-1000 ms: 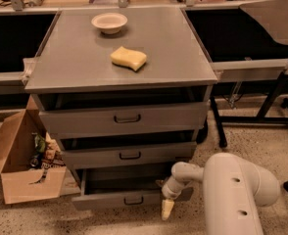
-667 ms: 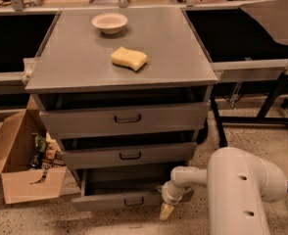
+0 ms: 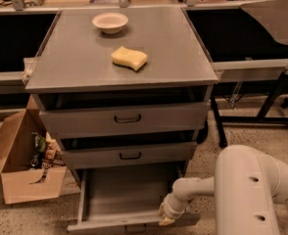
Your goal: Open bottom drawer
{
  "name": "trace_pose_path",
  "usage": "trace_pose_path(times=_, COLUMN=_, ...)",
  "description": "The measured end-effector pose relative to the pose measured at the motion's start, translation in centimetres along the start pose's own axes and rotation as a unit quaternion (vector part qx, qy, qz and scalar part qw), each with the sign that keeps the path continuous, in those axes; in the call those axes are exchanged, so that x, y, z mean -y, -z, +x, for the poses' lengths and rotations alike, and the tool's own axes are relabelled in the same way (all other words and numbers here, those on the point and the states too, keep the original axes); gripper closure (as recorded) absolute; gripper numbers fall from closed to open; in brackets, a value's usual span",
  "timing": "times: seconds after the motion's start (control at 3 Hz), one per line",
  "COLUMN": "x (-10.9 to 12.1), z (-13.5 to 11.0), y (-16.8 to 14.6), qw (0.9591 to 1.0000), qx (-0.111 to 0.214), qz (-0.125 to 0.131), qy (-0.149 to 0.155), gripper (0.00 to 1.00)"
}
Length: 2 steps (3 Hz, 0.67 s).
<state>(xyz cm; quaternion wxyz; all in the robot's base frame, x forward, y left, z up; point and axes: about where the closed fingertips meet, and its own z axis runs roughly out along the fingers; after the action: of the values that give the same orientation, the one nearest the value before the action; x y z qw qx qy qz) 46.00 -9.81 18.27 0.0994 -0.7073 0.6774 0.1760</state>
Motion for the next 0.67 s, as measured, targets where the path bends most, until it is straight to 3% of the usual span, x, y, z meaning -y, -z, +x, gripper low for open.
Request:
trace_pose_path(times=0.33, x=-3.40, z=0.14, y=-0.61, qw=0.9997, qx=0.012, qz=-0.018, qy=-0.013, gripper=1.00)
trace_pose_path(times=0.67, x=-3.53, z=0.15, y=-0.64, qw=0.9997, qx=0.012, qz=-0.019, qy=-0.013, gripper=0.00)
